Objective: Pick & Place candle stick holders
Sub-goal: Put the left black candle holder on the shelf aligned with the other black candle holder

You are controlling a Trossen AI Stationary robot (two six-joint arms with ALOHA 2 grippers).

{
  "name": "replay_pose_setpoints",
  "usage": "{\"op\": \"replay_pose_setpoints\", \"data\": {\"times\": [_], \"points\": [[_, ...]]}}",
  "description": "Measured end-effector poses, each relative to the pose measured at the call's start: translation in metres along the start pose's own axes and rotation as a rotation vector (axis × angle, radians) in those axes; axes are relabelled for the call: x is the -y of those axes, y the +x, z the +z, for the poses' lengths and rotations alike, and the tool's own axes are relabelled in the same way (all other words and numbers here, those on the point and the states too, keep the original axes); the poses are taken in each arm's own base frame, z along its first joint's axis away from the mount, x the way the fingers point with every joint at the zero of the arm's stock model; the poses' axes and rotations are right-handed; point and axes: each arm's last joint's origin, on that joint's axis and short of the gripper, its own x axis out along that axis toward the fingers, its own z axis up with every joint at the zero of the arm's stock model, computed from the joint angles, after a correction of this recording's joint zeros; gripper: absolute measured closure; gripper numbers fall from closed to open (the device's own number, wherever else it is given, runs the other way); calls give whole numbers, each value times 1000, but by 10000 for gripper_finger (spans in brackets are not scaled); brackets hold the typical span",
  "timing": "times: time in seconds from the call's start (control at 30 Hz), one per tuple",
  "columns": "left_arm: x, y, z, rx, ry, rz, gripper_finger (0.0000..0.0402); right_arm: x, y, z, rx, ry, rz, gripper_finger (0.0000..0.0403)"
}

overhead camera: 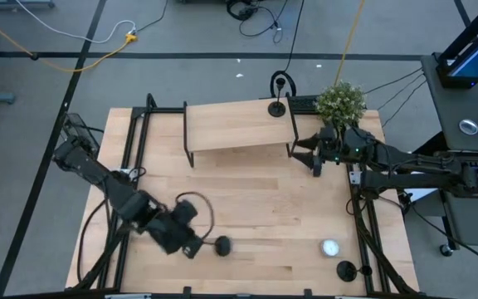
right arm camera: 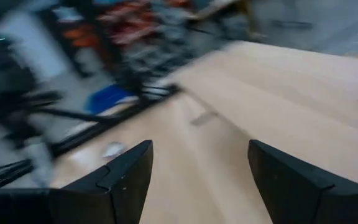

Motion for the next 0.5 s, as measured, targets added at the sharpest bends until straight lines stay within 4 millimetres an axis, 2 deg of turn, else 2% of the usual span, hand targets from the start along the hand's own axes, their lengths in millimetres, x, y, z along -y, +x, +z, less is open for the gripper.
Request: {"op": "replay_pose_setpoints", "data": {"times": [0.1, 0.2, 0.33, 0.5], "points": [[9, -13, 33, 86, 66, -37, 387, -15, 2, 7, 67, -52, 183, 149], [12, -24, 63, 148, 120, -58, 387, -29, 5, 10, 141, -120, 273, 149], [14, -40, 101, 225, 192, -98, 387, -41, 14, 3, 142, -186, 250, 149], [6, -46, 139, 271, 286, -147, 387, -51, 34, -5, 83, -239, 174, 149]]}}
